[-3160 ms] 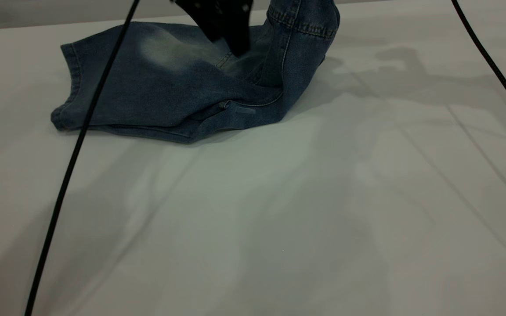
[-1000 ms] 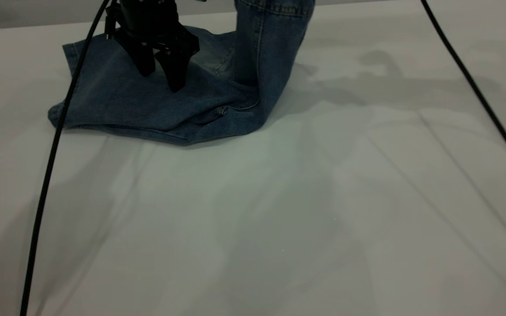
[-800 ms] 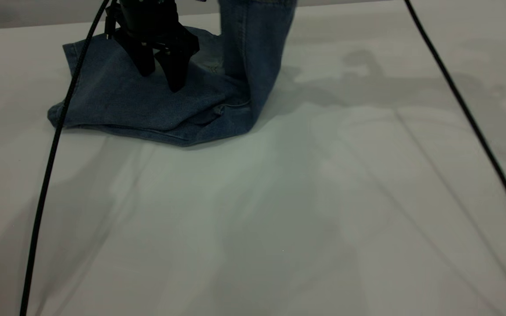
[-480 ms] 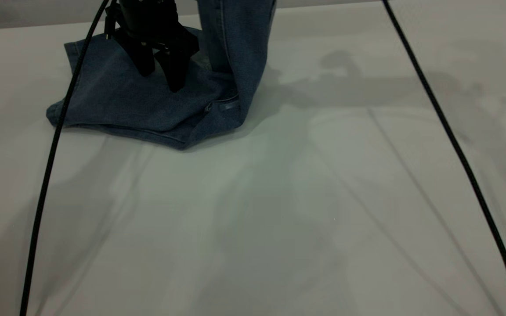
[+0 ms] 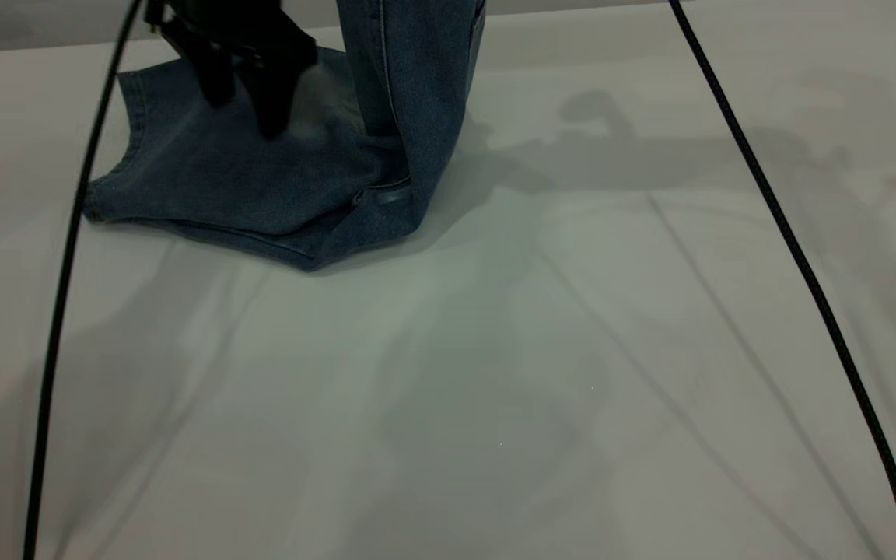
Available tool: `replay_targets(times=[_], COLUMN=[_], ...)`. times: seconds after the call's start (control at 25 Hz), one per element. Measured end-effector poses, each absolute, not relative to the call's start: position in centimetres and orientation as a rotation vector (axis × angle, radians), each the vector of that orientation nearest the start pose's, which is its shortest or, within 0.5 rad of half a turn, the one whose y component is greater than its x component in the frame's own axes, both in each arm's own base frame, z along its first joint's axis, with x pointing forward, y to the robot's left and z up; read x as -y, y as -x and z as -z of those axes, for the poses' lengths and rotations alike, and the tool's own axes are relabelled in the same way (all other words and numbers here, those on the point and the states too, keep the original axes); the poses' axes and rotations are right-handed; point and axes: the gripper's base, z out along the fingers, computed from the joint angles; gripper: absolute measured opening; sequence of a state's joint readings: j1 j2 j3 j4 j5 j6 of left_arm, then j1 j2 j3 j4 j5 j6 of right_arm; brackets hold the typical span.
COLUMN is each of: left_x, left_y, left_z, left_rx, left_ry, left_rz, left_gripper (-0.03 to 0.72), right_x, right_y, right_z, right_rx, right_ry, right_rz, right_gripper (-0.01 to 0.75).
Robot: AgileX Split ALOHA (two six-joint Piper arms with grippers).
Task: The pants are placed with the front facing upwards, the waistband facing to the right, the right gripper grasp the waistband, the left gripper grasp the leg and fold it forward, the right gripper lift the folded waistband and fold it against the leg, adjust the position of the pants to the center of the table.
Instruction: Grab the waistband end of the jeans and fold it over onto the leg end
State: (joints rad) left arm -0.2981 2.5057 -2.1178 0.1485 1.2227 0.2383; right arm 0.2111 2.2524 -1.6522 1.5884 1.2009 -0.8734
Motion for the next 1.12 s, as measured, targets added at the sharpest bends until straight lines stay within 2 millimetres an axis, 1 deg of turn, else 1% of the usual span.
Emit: replay_targets(times=[0.2,0.28,0.36,0.44,0.52,0.68,0.88,1.0,1.12], left_x=[10.3,8.9,7.8,6.7,6.0,6.2,6.5,6.7,7.0], left_y=[-49.0,-49.2,-49.3,-49.4,-49.4,-49.1,-47.6,-46.6,-45.7], left_z=[-14.1,-15.5,-17.1,-19.3,-21.7,-27.2,-33.9,-36.5,-38.1], left_rx=[-2.945,-2.932,-2.911,-2.869,-2.818,-2.683,-2.517,-2.457,-2.424], left_ry=[-0.734,-0.669,-0.626,-0.576,-0.540,-0.497,-0.441,-0.426,-0.418], left_rz=[-0.228,-0.227,-0.229,-0.231,-0.235,-0.219,-0.134,-0.081,-0.016], left_gripper=[0.517,0.517,0.517,0.517,0.517,0.517,0.517,0.517,0.517], right_x=[-18.0,-18.0,-18.0,-18.0,-18.0,-19.2,-21.5,-22.9,-24.5], right_y=[-44.0,-44.0,-44.1,-44.1,-44.1,-43.8,-43.1,-42.7,-42.3], right_z=[-19.9,-19.8,-19.8,-19.8,-19.8,-19.6,-19.4,-19.2,-18.3], right_rx=[-2.161,-2.162,-2.163,-2.163,-2.165,-2.171,-2.178,-2.185,-2.208], right_ry=[0.269,0.266,0.262,0.263,0.265,0.285,0.331,0.343,0.336], right_rz=[-1.770,-1.765,-1.760,-1.758,-1.752,-1.727,-1.678,-1.660,-1.632], right_gripper=[0.048,0.048,0.048,0.048,0.048,0.048,0.048,0.048,0.048])
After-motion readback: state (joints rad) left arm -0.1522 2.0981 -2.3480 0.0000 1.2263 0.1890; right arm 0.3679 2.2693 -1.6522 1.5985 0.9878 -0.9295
